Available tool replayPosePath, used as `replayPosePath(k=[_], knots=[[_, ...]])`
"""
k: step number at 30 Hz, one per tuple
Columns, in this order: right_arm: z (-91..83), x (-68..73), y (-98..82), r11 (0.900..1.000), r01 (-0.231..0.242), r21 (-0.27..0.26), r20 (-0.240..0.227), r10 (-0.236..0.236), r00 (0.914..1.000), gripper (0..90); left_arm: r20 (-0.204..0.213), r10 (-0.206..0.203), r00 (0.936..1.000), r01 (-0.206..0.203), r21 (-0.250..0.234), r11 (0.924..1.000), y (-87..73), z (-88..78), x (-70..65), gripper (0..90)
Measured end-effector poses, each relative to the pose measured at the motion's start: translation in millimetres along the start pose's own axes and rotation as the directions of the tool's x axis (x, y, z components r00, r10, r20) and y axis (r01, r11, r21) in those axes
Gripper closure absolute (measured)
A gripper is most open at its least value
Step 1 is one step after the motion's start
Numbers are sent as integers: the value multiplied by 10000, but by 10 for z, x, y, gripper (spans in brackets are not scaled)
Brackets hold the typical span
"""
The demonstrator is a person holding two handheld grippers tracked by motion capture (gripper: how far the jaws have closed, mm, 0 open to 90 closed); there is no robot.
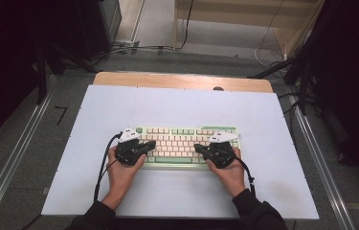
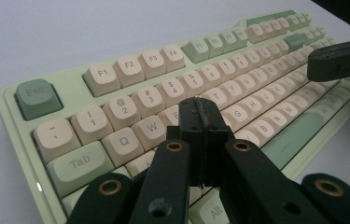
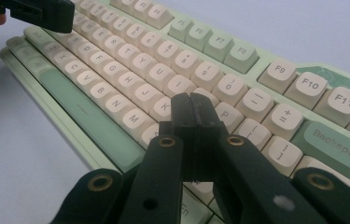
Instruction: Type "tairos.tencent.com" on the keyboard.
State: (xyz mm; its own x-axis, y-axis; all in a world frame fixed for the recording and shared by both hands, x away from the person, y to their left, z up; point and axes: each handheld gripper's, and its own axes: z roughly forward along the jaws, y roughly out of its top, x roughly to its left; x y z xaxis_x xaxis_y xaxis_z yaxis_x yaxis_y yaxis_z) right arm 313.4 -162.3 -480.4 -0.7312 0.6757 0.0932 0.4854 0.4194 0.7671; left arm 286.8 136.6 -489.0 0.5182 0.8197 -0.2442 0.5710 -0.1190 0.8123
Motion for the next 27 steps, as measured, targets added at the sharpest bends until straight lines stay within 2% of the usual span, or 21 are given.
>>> replayPosePath(k=[10, 23, 27], knots=[[9, 12, 13, 10000, 33, -30, -37, -33, 10000, 881, 65, 33, 10000, -33, -6, 10000, 8, 15, -34, 900], [41, 33, 20, 10000, 42, 22, -76, -42, 10000, 881, 171, 90, 9998, -89, -58, 9999, 75, 129, -97, 900], [46, 40, 22, 10000, 59, 25, -81, -59, 10000, 881, 167, 216, 9996, -215, -29, 9998, 98, 177, -118, 900]])
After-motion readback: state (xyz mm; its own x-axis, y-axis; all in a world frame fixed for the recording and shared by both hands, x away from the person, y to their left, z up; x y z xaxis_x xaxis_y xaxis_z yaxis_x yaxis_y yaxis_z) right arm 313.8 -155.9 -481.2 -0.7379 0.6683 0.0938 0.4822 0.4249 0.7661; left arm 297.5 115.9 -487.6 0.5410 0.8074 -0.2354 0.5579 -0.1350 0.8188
